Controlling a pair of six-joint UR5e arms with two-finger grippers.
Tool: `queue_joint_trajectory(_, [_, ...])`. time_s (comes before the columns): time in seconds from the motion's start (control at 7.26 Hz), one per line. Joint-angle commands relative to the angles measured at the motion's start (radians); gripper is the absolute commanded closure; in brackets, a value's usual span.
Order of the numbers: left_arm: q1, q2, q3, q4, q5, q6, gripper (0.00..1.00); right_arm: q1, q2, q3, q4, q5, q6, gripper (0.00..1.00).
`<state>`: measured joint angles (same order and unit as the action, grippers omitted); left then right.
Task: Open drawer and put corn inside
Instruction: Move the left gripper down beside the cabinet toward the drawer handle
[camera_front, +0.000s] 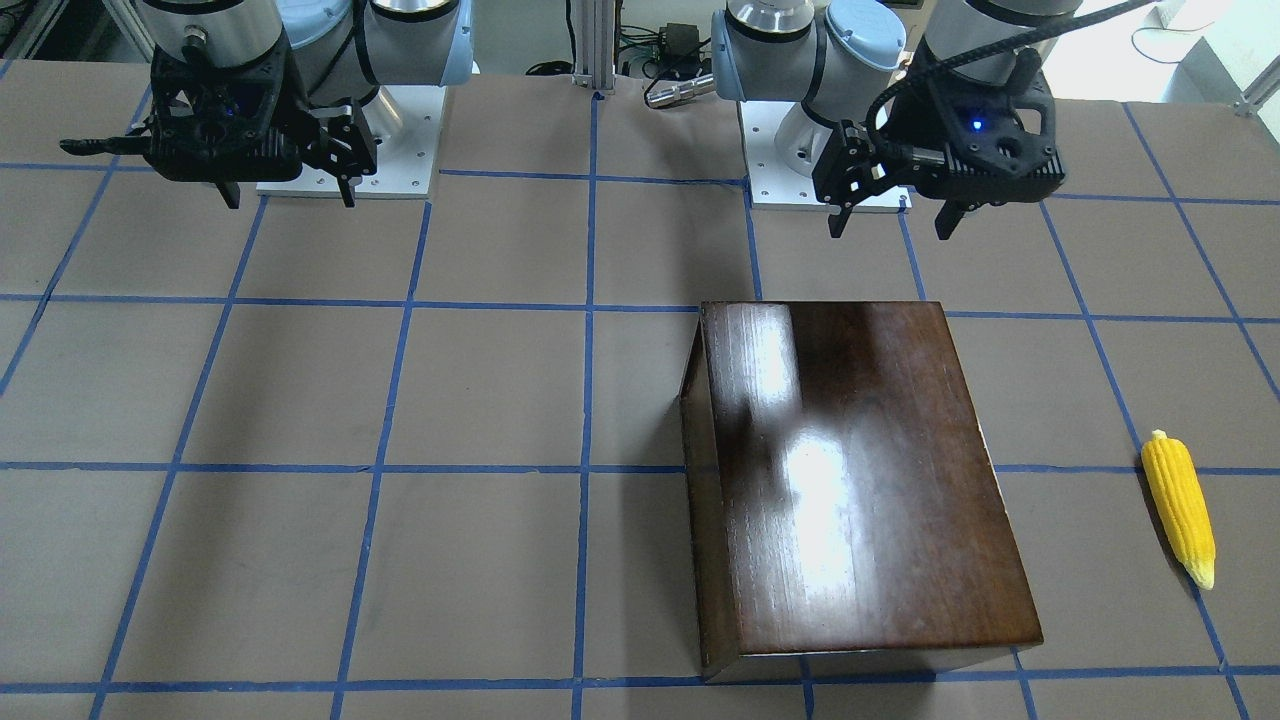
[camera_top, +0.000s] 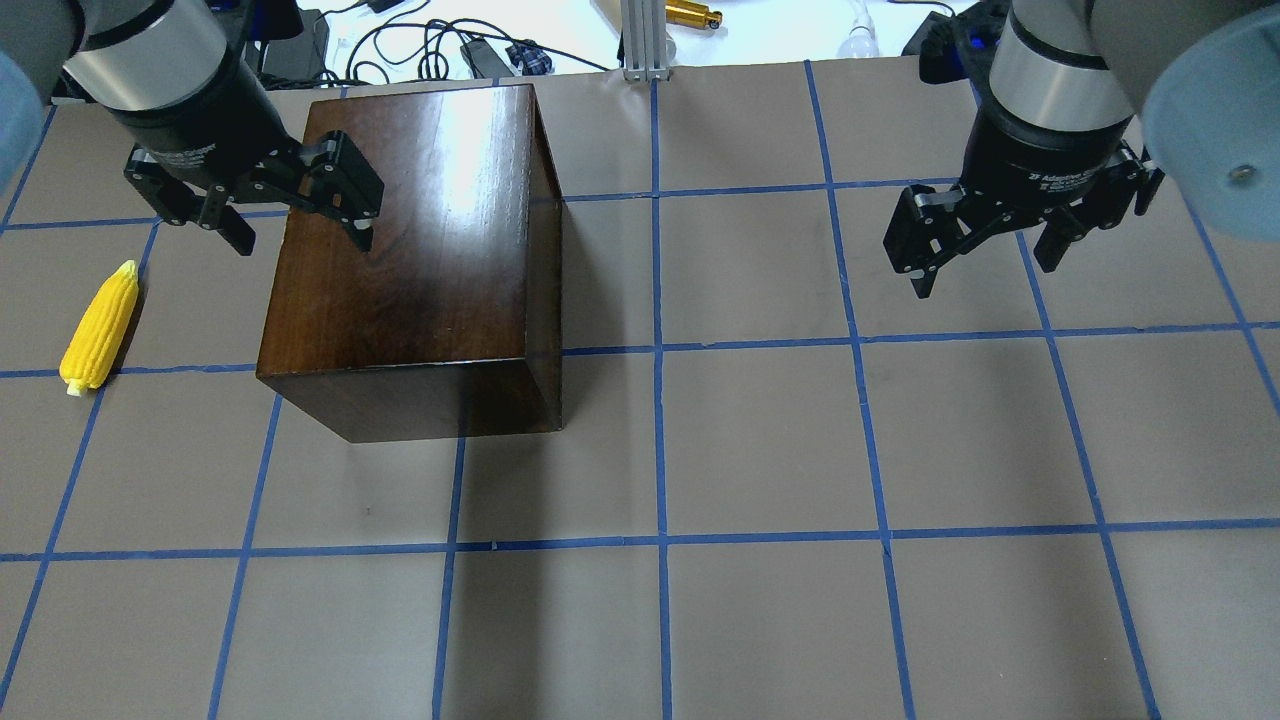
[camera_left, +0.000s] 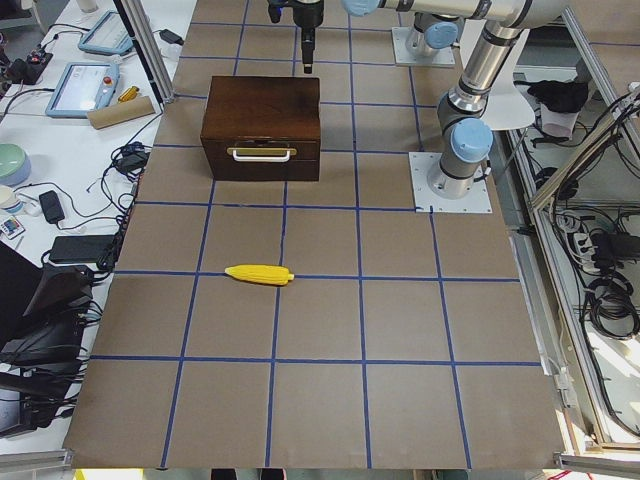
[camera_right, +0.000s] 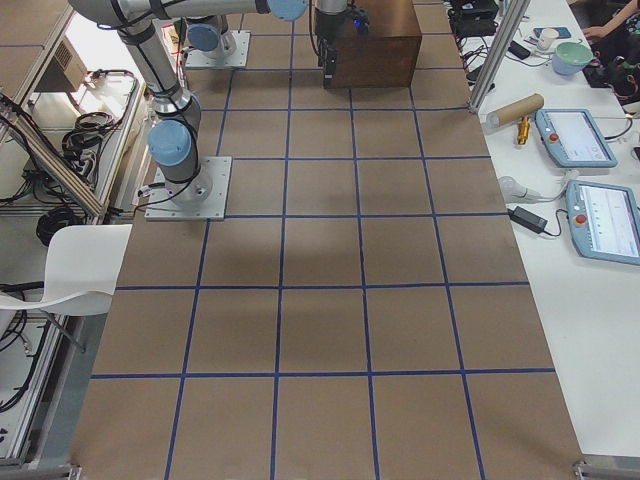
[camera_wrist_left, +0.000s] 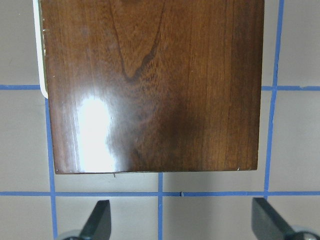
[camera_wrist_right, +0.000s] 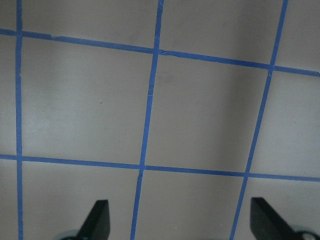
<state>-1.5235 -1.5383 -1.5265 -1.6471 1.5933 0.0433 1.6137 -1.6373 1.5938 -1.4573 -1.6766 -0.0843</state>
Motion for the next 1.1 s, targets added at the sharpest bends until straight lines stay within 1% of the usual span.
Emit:
queue_joint_trajectory(0.0, [0.136,-0.006,0.002,0.000,0.008,0.109,0.00,0.000,0.001,0.000,0.000,0.000,0.000,0.00])
queue_joint_trajectory(0.28, [0.286,-0.025,0.012,0.001,0.011,0.197,0.00,0.000,0.001,0.000,0.000,0.000,0.000,0.00])
queue_joint_trajectory(0.41, [0.366,-0.048,0.014,0.035,0.008,0.277,0.00,0.000,-0.001,0.000,0.000,0.000,0.000,0.00])
queue_joint_trajectory(0.55, [0.408,-0.074,0.015,0.074,0.001,0.297,0.00,0.000,0.001,0.000,0.000,0.000,0.000,0.00])
queue_joint_trajectory(0.69, [0.416,-0.113,0.012,0.108,0.002,0.314,0.00,0.000,-0.001,0.000,0.000,0.000,0.000,0.00])
queue_joint_trajectory(0.96, [0.416,-0.230,0.000,0.200,-0.004,0.310,0.00,0.000,-0.001,0.000,0.000,0.000,0.000,0.00])
